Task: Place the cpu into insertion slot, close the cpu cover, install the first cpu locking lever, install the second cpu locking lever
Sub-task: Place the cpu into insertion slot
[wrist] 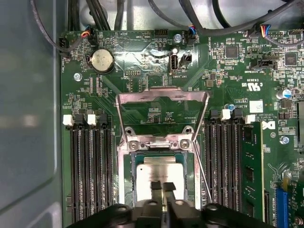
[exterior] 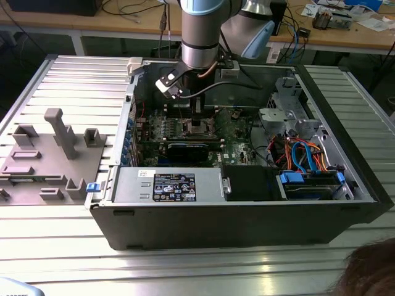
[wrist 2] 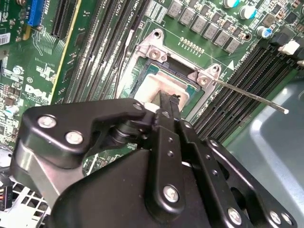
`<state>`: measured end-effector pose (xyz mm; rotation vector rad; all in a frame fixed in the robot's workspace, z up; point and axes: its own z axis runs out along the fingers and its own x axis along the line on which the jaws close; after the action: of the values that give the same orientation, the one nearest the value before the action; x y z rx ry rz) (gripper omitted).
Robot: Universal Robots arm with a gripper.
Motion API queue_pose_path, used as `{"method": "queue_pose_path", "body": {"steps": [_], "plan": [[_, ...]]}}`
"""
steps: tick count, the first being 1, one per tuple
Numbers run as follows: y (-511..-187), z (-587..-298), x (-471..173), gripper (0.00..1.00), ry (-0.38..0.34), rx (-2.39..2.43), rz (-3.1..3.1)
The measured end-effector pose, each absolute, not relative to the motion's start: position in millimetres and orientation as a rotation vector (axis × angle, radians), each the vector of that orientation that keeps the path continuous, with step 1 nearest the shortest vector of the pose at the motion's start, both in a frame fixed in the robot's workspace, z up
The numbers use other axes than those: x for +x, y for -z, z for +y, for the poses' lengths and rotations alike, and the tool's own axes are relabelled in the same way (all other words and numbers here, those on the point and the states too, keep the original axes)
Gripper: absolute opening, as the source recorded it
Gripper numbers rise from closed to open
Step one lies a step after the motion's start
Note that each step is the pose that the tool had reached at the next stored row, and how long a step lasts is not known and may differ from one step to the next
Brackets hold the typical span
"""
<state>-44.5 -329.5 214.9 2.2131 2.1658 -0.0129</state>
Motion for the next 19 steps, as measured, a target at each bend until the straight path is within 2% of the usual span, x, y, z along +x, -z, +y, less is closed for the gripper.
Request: {"method": "queue_pose_path", "body": {"steps": [1, 2, 19], "plan": [[-214.9, -329.6, -44.4, 0.11, 0.015, 2.211, 2.168], [-214.9, -329.6, -44.4, 0.11, 0.017, 2.209, 2.170], [-213.4, -329.6, -42.1, 0.11, 0.032, 2.205, 2.177]]}}
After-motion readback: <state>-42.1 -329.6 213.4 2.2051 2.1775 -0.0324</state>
